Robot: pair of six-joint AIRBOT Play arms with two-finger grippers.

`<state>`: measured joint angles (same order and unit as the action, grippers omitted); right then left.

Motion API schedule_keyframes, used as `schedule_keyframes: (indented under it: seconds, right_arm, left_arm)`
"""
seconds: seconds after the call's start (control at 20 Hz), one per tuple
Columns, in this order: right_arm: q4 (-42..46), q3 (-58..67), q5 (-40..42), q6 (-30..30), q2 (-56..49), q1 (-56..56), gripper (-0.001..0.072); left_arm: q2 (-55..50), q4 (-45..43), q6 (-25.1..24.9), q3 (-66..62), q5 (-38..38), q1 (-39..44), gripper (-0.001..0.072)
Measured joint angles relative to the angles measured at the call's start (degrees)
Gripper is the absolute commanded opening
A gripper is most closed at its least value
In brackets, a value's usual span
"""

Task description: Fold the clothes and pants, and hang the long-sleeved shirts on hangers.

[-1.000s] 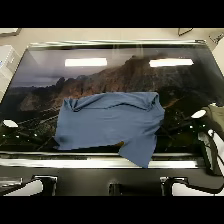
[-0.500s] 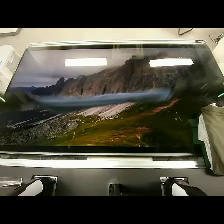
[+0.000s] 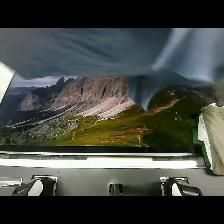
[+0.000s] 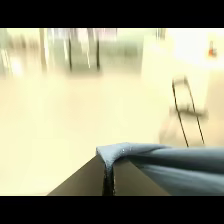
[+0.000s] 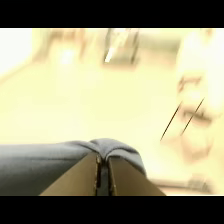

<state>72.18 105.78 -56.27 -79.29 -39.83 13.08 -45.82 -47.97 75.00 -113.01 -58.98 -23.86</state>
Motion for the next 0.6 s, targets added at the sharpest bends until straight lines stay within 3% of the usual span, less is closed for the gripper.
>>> schedule_keyframes:
  seconds: [0.2,0.35,0.45,0.6]
  right_arm:
    - [5.0,2.4,3.5,-3.6,3.9,0.0,0.0041]
    - [7.9,3.4,1.6,-4.8,4.1,0.0,0.0042]
    - [8.8,3.6,-5.3,-5.4,1.5,0.0,0.0041]
    - [8.5,2.3,-21.9,-6.7,-7.5,0.0,0.004]
  left_arm:
    - [4.0,0.0,2.0,-1.5,2.4,0.0,0.0021]
    - [3.8,-1.1,2.9,-1.2,-1.1,0.0,0.002]
    - [1.8,-1.7,3.2,1.1,-6.3,0.0,0.002]
    - [-2.9,-1.7,3.4,10.1,-13.8,0.8,0.002]
